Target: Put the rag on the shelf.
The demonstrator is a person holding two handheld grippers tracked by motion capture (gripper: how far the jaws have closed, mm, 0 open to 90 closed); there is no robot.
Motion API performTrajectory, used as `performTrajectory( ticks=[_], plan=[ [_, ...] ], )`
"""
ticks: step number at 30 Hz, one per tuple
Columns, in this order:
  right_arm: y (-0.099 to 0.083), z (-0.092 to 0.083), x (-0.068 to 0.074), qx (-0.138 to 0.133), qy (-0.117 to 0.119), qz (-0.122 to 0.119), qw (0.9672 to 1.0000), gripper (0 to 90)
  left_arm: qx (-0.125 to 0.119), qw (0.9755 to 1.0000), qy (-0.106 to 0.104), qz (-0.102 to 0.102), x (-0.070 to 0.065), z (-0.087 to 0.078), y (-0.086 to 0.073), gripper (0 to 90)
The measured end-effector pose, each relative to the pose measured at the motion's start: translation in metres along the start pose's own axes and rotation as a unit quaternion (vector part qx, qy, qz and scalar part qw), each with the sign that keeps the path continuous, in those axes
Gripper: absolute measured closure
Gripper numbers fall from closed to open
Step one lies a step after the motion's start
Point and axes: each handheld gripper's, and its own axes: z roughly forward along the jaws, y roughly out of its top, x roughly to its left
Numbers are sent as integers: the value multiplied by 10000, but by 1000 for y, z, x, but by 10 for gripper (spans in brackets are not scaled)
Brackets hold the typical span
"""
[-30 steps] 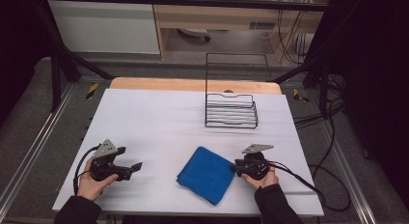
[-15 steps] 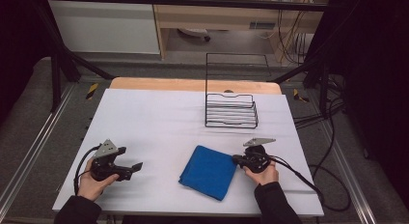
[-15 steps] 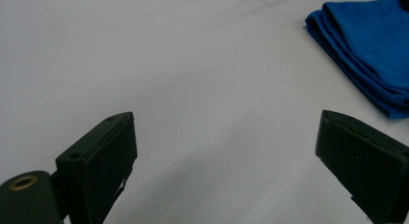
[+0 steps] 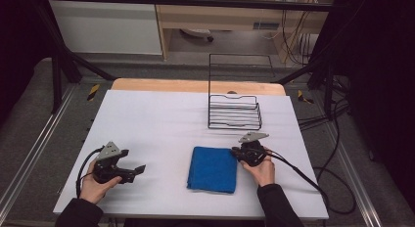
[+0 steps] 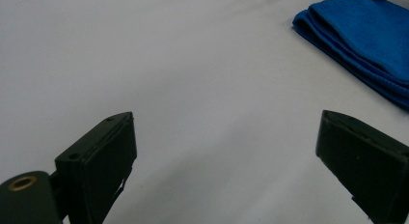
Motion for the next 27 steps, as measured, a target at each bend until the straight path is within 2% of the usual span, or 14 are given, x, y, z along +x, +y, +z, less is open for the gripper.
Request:
performTrajectory(
  ticks=[1, 3, 4, 6, 7, 8, 11, 12, 13, 14, 16, 17, 20, 27],
  plan=[
    [0, 0, 0, 0, 0, 0, 10000, 812, 7, 10000, -1, -8, 0, 0, 0, 72],
    [2, -9, -2, -291, -4, 112, 9995, 703, 17, 10000, -1, -24, -1, 0, 1, 65],
    [2, -9, -2, -291, -4, 112, 9995, 703, 20, 10000, -14, -44, -1, 0, 1, 65],
    [1, -24, -6, -555, -5, 270, 9981, 547, 5, 10000, -21, -88, -2, 1, 2, 57],
    [1, -24, -6, -555, -5, 270, 9981, 547, 13, 10000, -26, -84, -3, 1, 2, 56],
    [-3, -33, -11, -675, -53, 417, 9968, 453, 34, 9999, -50, -83, -3, 2, 3, 55],
    [-11, -42, -18, -775, 16, 652, 9949, 355, 29, 9998, -94, -195, -6, 7, 9, 54],
    [-11, -42, -18, -775, 16, 652, 9949, 355, 35, 9998, -97, -164, -8, 9, 11, 54],
    [-17, -46, -21, -797, 43, 711, 9943, 285, 34, 9998, -114, -149, -10, 10, 14, 54],
    [-17, -46, -21, -797, 43, 711, 9943, 285, 37, 9998, -124, -163, -12, 13, 16, 54],
    [-22, -49, -22, -700, 137, 667, 9952, 195, 84, 9998, -113, -140, -17, 18, 22, 54],
    [-22, -49, -22, -700, 137, 667, 9952, 195, 104, 9998, -106, -118, -19, 20, 24, 54],
    [-27, -52, -18, -627, 333, 658, 9953, 118, 154, 9998, -101, -43, -28, 27, 34, 55],
    [-34, -55, -13, -553, 451, 565, 9959, 57, 168, 9994, -284, 48, -50, 47, 61, 62]
  ],
)
